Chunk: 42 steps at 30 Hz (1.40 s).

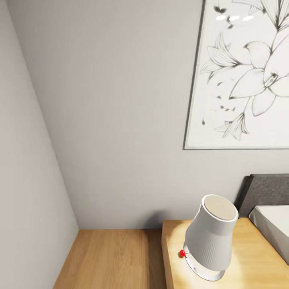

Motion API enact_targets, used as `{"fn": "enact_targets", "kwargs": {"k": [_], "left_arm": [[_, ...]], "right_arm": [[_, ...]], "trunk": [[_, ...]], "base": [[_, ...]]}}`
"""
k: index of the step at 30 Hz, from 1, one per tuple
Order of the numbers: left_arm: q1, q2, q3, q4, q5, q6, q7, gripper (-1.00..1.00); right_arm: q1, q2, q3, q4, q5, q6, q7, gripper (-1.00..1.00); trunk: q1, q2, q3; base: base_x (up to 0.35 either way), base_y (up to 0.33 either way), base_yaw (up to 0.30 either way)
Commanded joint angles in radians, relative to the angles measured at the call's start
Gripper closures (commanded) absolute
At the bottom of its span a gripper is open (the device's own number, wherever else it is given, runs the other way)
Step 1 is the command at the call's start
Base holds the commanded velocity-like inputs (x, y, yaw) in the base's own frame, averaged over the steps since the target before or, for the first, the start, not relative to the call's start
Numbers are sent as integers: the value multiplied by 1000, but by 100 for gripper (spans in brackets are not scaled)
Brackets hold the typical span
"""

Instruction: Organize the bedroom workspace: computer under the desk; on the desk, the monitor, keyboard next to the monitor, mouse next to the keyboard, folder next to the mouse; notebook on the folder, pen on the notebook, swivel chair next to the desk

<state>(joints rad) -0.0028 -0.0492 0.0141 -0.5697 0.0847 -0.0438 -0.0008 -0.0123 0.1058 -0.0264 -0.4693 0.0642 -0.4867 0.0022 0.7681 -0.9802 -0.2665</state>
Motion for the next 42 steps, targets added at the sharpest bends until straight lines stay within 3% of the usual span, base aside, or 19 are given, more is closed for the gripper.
{"fn": "enact_targets", "kwargs": {"k": [1,5,9,17,42], "left_arm": [[0,0,3,-1,21,-2,-1,-100],[0,4,13,8,116,-32,-3,-100],[0,5,12,62,138,-109,0,-100],[0,5,12,90,147,-191,6,-100],[0,6,10,171,153,-203,6,-100]], "right_arm": [[-1,3,-3,-9,3,-5,0,-100],[-1,10,-6,-8,-20,-16,-19,-100],[-1,10,-5,38,-22,-66,-25,-100],[-1,12,-6,64,-24,-133,-29,-100],[-1,-4,-8,63,-25,-147,-31,-100]], "trunk": [[0,-1,-1],[0,-1,-1],[0,-1,-1],[0,-1,-1],[0,-1,7]], "base": [[0,0,0],[0,0,0],[0,0,0],[0,0,-54],[0,0,-253]]}}
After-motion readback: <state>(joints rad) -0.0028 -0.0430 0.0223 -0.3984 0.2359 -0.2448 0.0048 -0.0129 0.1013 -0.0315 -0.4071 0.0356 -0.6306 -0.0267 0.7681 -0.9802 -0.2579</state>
